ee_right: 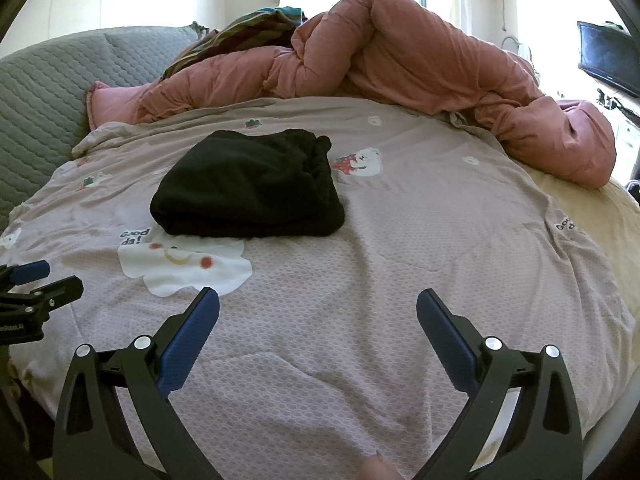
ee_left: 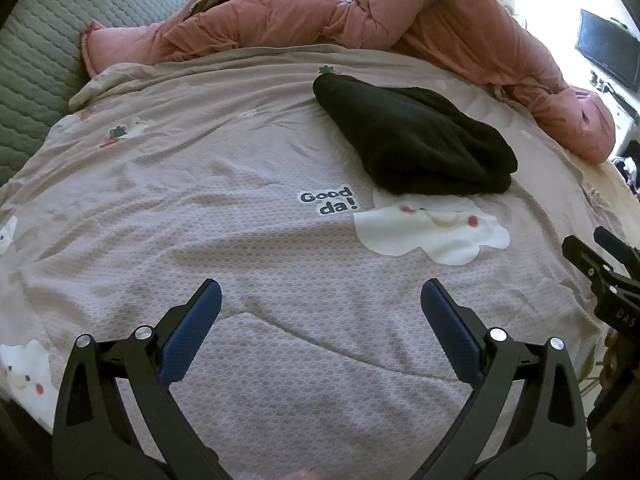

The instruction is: Fold small clothes

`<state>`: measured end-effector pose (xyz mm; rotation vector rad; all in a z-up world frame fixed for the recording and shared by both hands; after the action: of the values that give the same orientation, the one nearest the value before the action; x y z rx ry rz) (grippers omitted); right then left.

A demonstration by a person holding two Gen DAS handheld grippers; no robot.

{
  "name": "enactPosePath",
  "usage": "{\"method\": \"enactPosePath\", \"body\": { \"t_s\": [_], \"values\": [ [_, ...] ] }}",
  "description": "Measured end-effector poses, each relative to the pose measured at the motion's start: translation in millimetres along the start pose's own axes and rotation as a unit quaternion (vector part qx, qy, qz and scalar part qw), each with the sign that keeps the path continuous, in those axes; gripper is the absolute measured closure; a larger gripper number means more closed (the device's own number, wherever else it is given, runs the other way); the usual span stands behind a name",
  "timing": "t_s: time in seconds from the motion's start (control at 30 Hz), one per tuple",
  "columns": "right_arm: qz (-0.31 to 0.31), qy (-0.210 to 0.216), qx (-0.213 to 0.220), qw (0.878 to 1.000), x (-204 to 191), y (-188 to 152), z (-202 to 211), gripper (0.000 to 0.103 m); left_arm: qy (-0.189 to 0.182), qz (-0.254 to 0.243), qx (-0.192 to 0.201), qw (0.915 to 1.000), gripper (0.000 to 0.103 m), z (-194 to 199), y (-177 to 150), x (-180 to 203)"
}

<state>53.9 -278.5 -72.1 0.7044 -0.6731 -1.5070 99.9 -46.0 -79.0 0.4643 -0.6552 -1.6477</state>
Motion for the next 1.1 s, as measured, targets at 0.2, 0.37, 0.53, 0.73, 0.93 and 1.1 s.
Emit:
{"method": "enactPosePath", "body": {
  "t_s": [0.2,0.37,0.53,0.73,0.93,1.1],
  "values": [
    [0.000,-0.003,-0.001,1.000,0.1,0.4,-0.3,0.005,0.002,0.000,0.000,1.0000,0.010,0.2,0.2,0.1],
    [0.000,-0.008,-0.001,1.000,1.9,0.3,0.2,0.005,0.005,0.003,-0.004,1.0000,0.010,0.1,-0.6,-1.6],
    [-0.003,-0.020,0.000,1.000,7.0,0.6,0.9,0.005,0.006,0.007,-0.007,0.9999,0.010,-0.2,-0.4,-3.4],
    [-0.018,-0.043,-0.003,0.999,22.4,0.3,1.6,0.005,0.029,0.022,-0.015,0.9992,0.010,-2.3,-0.1,-16.9],
    [-0.063,-0.099,-0.009,0.993,70.3,-4.7,11.8,0.005,0.064,0.063,-0.002,0.9960,0.010,2.3,10.8,-55.4],
    [-0.140,-0.187,-0.011,0.972,164.8,-18.4,44.8,0.005,0.106,0.121,0.004,0.9870,0.010,4.8,31.5,-137.1]
  ]
}}
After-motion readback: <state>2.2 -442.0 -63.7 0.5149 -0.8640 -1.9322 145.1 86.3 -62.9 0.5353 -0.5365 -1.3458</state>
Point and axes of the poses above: each gripper's, at about its wrist camera, not at the fingertips, and z roughly against the way its jaws point, x to its right, y to its top, the point moved 7 cm from there along -z, roughly the way its jaws point, and after that the axes turned 1 degree about -x, right-handed, at the moved point
